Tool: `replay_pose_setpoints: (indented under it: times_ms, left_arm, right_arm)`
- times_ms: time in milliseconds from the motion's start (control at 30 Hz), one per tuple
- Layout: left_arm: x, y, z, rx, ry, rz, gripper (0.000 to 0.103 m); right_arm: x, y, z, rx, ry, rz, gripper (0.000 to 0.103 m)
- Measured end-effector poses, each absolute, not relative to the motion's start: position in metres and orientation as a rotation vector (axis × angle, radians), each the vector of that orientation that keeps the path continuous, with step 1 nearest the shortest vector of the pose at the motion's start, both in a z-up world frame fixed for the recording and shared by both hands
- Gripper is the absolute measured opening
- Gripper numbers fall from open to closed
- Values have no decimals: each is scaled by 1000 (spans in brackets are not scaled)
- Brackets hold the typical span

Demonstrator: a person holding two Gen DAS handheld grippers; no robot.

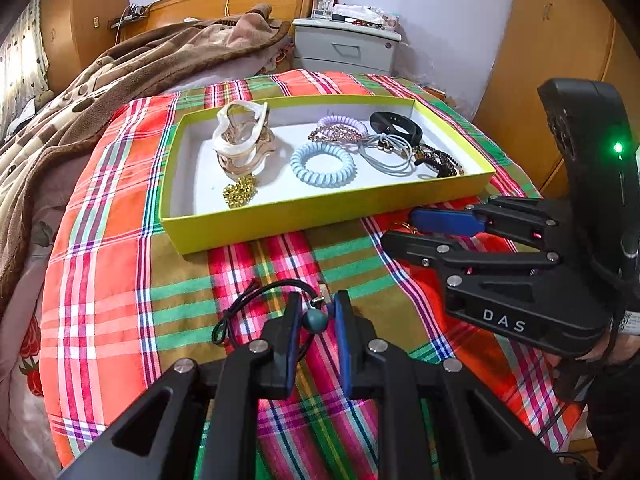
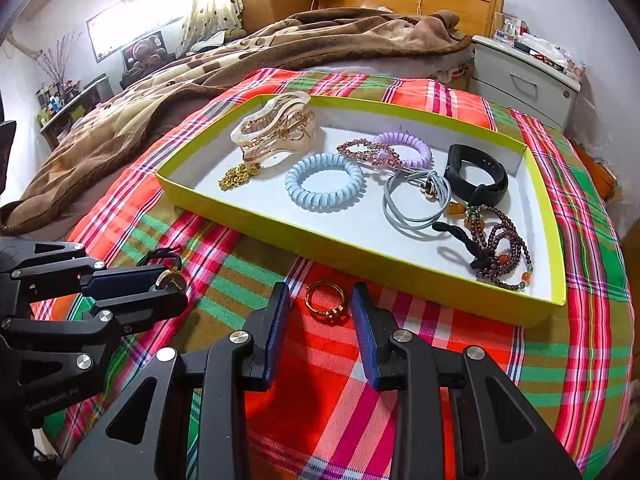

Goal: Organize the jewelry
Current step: 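Grasp the gold ring with the right tool while the left lifts the black cord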

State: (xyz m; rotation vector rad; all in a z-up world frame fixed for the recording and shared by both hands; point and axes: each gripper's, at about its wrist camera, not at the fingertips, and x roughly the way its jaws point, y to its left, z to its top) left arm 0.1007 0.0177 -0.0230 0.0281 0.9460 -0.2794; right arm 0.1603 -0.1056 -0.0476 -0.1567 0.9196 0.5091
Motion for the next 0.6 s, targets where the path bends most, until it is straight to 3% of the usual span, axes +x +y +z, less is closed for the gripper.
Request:
replay_pose_setpoints:
  times_ms: [300, 500, 600]
  left_arm:
    - [103, 21, -23, 19, 947, -274, 17]
    - [102, 21, -21, 21, 944, -274, 17]
    - [102, 21, -20, 21, 941, -274, 17]
  right_arm:
    - [156, -100, -48, -209, 901, 482, 33]
    - [151, -99, -48, -219, 896, 476, 22]
    - [150, -101, -48, -213, 894, 474, 22]
